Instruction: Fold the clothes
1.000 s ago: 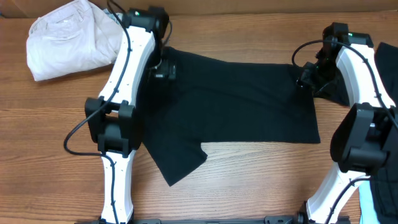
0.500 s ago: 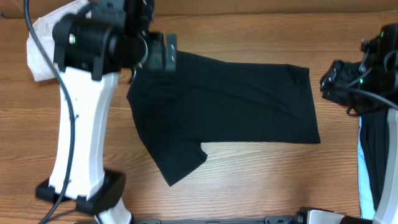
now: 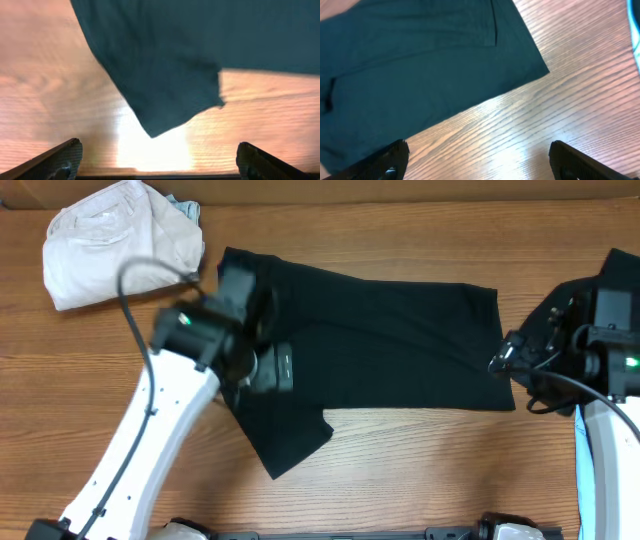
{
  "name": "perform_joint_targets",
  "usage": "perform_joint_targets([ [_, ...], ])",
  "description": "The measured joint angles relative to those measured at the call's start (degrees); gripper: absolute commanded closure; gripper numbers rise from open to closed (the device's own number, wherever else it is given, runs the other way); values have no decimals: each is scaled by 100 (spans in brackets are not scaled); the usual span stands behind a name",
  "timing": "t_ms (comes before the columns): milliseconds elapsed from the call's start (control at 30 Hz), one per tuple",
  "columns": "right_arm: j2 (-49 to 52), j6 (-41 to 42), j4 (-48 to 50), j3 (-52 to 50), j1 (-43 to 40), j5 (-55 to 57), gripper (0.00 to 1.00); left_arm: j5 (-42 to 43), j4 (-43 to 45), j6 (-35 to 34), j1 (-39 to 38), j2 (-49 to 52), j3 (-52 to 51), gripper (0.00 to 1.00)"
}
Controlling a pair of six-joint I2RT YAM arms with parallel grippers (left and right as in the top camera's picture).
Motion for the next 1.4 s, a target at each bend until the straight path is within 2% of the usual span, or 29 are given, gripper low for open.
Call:
perform_joint_targets([
  [133, 28, 44, 243, -428, -2, -4, 7, 177, 769, -400, -175, -20, -1482, 0],
  [300, 42, 55, 308, -525, 0, -2, 7, 343, 1812, -826, -249, -15, -2806, 3],
  [333, 42, 59, 306, -527, -2, 0, 7, 363, 1974, -866, -249, -15, -2990, 8],
  [400, 42, 61, 332, -527, -2, 0, 6, 385, 2245, -968, -249, -15, -3311, 27],
  [467, 42, 66, 385, -527, 0, 2, 5, 446, 2514, -1099, -249, -15, -3644, 36],
  [600, 42, 83, 455, -527, 0, -2, 4, 813, 3265, -1244, -249, -15, -4371, 39],
  [767, 44, 155, 470, -529, 0, 2, 4, 935, 3499, -1294, -247, -273, -4597, 43],
  [833, 44, 170, 472, -529, -2, 0, 4, 964, 3547, -1285, -247, -284, -4607, 54],
  [900, 44, 177, 476, -529, -2, 0, 4, 1043, 3672, -1235, -247, -284, -4625, 78],
  [1033, 44, 188, 514, -531, 0, 2, 4, 1178, 3886, -1095, -247, -251, -4671, 96],
  [1233, 52, 190, 566, -531, -2, 0, 5, 1266, 3888, -942, -234, -236, -4686, 96],
  [1400, 55, 197, 570, -533, -2, 0, 10, 1268, 2986, -463, -13, -50, -4282, 96],
])
